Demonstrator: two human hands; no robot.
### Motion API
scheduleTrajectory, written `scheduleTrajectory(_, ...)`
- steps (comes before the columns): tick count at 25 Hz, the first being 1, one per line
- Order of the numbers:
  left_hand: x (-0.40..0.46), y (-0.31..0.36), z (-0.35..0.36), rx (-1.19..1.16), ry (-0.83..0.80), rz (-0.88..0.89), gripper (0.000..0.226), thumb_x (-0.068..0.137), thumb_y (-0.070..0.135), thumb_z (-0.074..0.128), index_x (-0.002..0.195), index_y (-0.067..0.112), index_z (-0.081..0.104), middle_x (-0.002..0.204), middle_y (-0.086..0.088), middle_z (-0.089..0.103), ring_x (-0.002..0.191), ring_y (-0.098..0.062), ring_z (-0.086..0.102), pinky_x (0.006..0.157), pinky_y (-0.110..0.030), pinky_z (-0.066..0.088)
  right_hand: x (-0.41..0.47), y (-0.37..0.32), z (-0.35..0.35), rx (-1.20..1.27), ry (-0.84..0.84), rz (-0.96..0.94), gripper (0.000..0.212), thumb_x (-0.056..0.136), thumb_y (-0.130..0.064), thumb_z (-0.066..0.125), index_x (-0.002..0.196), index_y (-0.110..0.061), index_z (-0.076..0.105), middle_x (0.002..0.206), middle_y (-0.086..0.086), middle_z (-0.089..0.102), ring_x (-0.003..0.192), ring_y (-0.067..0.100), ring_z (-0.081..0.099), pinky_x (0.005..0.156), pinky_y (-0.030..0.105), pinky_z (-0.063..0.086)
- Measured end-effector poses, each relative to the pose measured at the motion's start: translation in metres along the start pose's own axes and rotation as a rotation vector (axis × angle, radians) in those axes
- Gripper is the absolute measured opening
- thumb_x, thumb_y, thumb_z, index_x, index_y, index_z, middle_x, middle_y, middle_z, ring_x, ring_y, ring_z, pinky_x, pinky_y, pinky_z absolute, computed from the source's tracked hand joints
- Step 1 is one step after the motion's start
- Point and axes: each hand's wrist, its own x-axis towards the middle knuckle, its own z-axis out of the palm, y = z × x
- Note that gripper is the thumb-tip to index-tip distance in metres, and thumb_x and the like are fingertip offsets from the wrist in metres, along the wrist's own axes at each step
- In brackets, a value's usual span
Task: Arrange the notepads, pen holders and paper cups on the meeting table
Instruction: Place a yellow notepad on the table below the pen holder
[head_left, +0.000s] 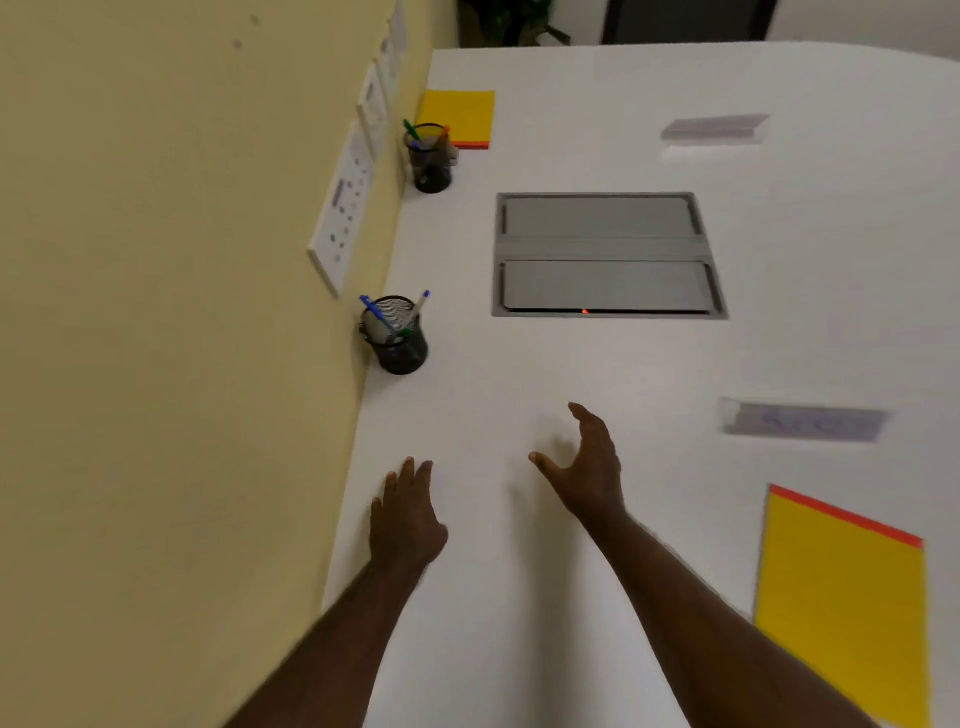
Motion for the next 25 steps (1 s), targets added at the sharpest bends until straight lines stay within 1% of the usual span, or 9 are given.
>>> scheduleTrajectory(3,-0.015,0.039,0.012,-0.109,0.027,0.142,0.075,0.089,0.029,0.065,0.152,0.018,0.026,0.159,-0.003,0.026,0.146,-0.024,0.024,0.118,-0.037,0.025,-0.029,0.033,-0.050,-0.028,0.128,0.123,0.087,0.070,-0.041,0.083,0.143,-0.023,0.038,0.145,-0.005,0.044,0.132,0.018,0.045,0.106,0.046,0.040)
scheduleTrajectory(7,-0.042,0.108,0.035,-0.288,-0.028,0.240,0.060,0.086,0.027,0.070,0.139,0.018,0.045,0.140,-0.002,0.048,0.128,-0.023,0.047,0.104,-0.038,0.042,-0.068,0.079,-0.111,-0.084,0.294,0.286,0.086,0.071,-0.040,0.084,0.143,-0.018,0.041,0.144,0.002,0.046,0.133,0.023,0.044,0.106,0.049,0.040)
scheduleTrajectory(10,-0.065,0.159,0.056,-0.440,-0.142,0.255,0.051,0.084,0.026,0.073,0.130,0.013,0.054,0.126,-0.005,0.057,0.115,-0.021,0.055,0.096,-0.032,0.045,-0.093,0.116,-0.152,-0.135,0.436,0.442,0.078,0.076,-0.037,0.080,0.140,-0.013,0.044,0.141,0.009,0.049,0.131,0.029,0.045,0.103,0.049,0.040)
scheduleTrajectory(12,-0.080,0.195,0.070,-0.549,-0.244,0.236,0.047,0.083,0.025,0.074,0.125,0.011,0.058,0.120,-0.006,0.061,0.107,-0.019,0.057,0.092,-0.029,0.045,-0.107,0.142,-0.180,-0.132,0.539,0.547,0.070,0.078,-0.035,0.079,0.136,-0.011,0.048,0.135,0.012,0.052,0.125,0.034,0.049,0.098,0.051,0.042)
scheduleTrajectory(14,-0.089,0.225,0.086,-0.604,-0.340,0.219,0.043,0.085,0.025,0.073,0.123,0.011,0.059,0.117,-0.006,0.062,0.102,-0.017,0.057,0.088,-0.028,0.045,-0.116,0.166,-0.202,-0.104,0.588,0.664,0.067,0.080,-0.037,0.077,0.135,-0.010,0.048,0.132,0.015,0.051,0.122,0.038,0.050,0.096,0.053,0.043)
scheduleTrajectory(17,-0.097,0.261,0.115,-0.582,-0.432,0.235,0.043,0.089,0.026,0.069,0.127,0.010,0.056,0.119,-0.008,0.063,0.102,-0.017,0.057,0.085,-0.027,0.044,-0.128,0.200,-0.224,-0.066,0.546,0.818,0.073,0.080,-0.038,0.077,0.137,-0.006,0.044,0.135,0.020,0.044,0.124,0.041,0.046,0.098,0.054,0.042)
scheduleTrajectory(20,-0.103,0.286,0.136,-0.547,-0.458,0.226,0.047,0.092,0.025,0.065,0.133,0.007,0.052,0.129,-0.011,0.060,0.113,-0.021,0.056,0.086,-0.024,0.040,-0.137,0.219,-0.230,-0.060,0.443,0.908,0.076,0.080,-0.037,0.077,0.137,-0.002,0.042,0.135,0.022,0.042,0.124,0.043,0.044,0.099,0.050,0.042)
scheduleTrajectory(23,-0.108,0.301,0.152,-0.566,-0.480,0.166,0.051,0.094,0.024,0.062,0.139,0.005,0.047,0.139,-0.014,0.054,0.125,-0.025,0.052,0.090,-0.025,0.038,-0.140,0.226,-0.229,-0.095,0.393,0.903,0.068,0.080,-0.036,0.077,0.129,0.000,0.047,0.129,0.022,0.044,0.119,0.041,0.045,0.096,0.047,0.043)
scheduleTrajectory(25,-0.110,0.307,0.158,-0.553,-0.473,0.122,0.047,0.095,0.024,0.060,0.135,0.000,0.051,0.137,-0.017,0.055,0.125,-0.030,0.053,0.094,-0.030,0.043,-0.138,0.226,-0.229,-0.103,0.405,0.894,0.063,0.079,-0.034,0.078,0.123,0.000,0.050,0.125,0.022,0.048,0.115,0.041,0.048,0.094,0.046,0.044)
